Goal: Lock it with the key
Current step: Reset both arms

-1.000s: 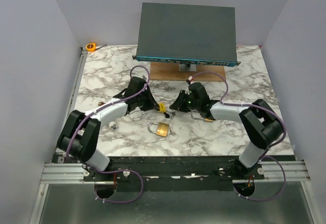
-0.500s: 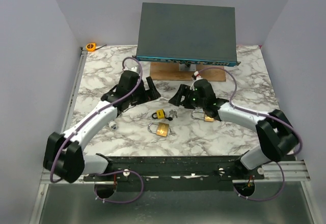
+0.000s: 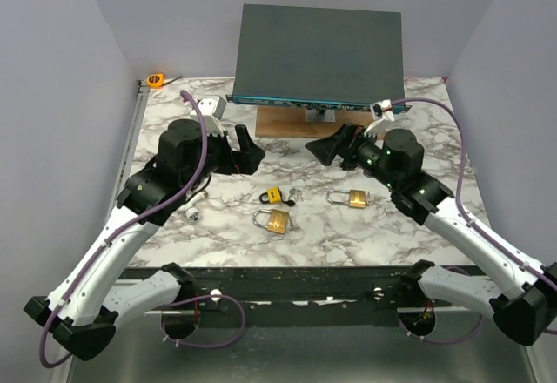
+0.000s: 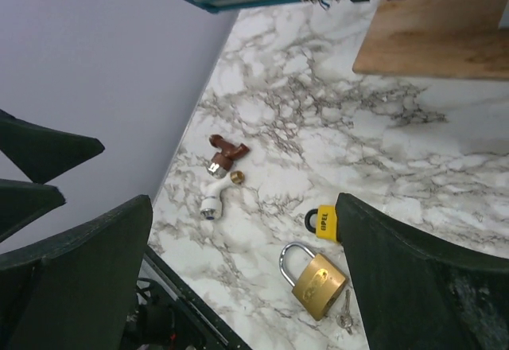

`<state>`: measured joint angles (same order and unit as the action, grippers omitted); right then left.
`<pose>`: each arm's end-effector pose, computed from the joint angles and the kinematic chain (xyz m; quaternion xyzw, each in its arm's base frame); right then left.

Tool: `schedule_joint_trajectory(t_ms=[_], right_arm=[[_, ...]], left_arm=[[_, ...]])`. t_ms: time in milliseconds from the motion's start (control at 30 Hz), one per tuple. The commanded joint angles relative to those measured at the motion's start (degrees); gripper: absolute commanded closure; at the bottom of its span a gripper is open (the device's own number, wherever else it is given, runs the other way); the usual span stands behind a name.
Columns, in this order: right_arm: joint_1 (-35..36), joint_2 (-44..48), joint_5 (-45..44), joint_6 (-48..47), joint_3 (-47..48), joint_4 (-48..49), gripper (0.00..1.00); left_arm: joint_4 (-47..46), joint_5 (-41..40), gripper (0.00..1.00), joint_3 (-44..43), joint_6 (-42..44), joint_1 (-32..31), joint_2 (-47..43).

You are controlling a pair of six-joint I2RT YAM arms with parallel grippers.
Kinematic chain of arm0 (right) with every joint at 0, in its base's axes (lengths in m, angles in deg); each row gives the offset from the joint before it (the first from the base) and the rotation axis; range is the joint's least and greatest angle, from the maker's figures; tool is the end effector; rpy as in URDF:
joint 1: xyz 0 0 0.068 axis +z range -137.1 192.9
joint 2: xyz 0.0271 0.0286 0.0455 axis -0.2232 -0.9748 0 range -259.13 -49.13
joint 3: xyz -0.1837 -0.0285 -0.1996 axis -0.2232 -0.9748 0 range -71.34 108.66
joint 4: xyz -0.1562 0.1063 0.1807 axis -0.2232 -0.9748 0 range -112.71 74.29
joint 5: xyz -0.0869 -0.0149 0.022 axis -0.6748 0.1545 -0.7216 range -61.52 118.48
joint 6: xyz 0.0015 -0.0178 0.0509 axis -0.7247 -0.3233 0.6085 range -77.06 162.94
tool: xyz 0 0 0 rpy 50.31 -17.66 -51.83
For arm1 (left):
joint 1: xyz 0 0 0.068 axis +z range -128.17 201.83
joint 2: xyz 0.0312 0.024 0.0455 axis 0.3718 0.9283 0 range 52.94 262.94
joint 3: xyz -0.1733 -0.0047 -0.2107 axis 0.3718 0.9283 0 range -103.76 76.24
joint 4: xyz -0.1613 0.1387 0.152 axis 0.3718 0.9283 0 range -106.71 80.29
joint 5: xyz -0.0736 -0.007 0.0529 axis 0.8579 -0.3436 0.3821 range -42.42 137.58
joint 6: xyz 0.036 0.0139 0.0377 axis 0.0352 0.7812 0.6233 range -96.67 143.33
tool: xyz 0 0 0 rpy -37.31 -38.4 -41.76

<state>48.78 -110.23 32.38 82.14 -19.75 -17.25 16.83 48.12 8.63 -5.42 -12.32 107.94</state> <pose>0.2024 0.1493 0.3423 0.0007 0.7717 0.4080 0.4879 0.1628 -0.1109 0.4027 0.0414 0.8227 -0.2991 0.4816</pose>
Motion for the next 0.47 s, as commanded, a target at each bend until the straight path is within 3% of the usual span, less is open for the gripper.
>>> schedule_joint_trajectory(t_ms=[0,433], right_arm=[[-0.3,3.6,-5.2,-1.4,2.4,-4.2,0.0],[-0.2,2.9,-6.3,-2.3,5.5,-5.8,0.0]], left_arm=[[6.9,-4.4,0.01,-3.5,4.0,-0.1,-1.1],[6.0,-5.1,0.02,-3.0,6.6,-0.1,-3.1]])
